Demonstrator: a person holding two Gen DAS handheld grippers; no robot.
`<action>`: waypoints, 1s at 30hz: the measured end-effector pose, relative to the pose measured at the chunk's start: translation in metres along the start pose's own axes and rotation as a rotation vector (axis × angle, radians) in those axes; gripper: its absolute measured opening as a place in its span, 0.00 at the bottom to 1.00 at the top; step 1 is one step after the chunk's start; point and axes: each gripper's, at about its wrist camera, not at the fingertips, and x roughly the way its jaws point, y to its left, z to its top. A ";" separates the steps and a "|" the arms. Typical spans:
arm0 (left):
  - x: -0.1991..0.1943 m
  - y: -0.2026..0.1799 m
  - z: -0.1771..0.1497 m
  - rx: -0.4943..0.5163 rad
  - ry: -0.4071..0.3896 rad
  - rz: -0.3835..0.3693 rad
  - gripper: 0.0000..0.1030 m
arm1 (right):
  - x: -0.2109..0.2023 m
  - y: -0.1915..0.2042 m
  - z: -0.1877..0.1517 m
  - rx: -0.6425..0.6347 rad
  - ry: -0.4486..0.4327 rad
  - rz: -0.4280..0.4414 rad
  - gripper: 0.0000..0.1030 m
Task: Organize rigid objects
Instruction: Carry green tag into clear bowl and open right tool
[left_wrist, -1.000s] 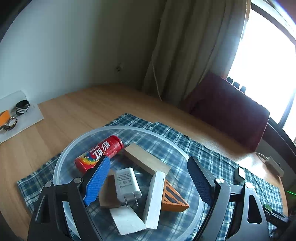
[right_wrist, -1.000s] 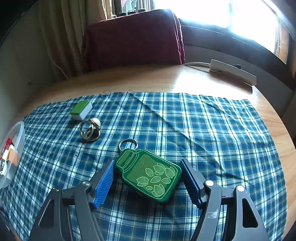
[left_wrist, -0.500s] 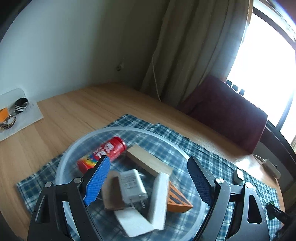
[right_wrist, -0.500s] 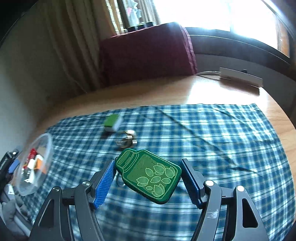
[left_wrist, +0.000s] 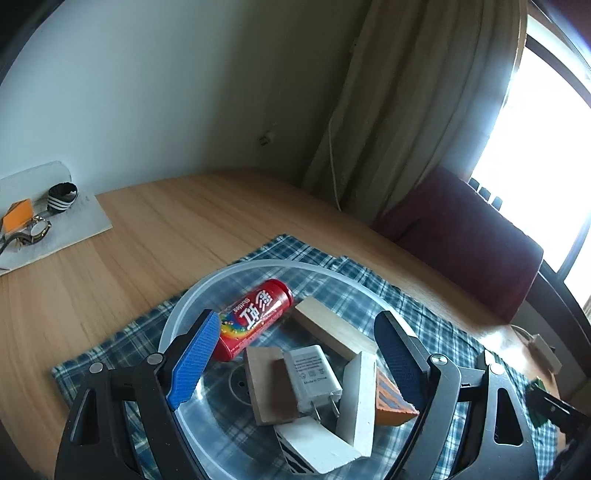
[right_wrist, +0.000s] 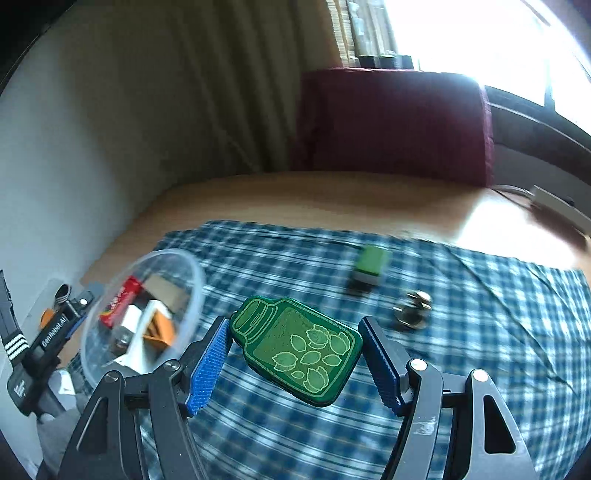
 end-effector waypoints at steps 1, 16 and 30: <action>0.000 0.000 0.000 -0.003 0.000 -0.005 0.84 | 0.003 0.007 0.001 -0.011 0.000 0.005 0.71; 0.001 0.015 -0.002 -0.109 0.022 -0.037 0.84 | 0.052 0.089 0.022 -0.072 0.033 0.117 0.71; 0.001 0.020 -0.002 -0.144 0.021 -0.043 0.88 | 0.082 0.099 0.021 -0.045 0.121 0.217 0.74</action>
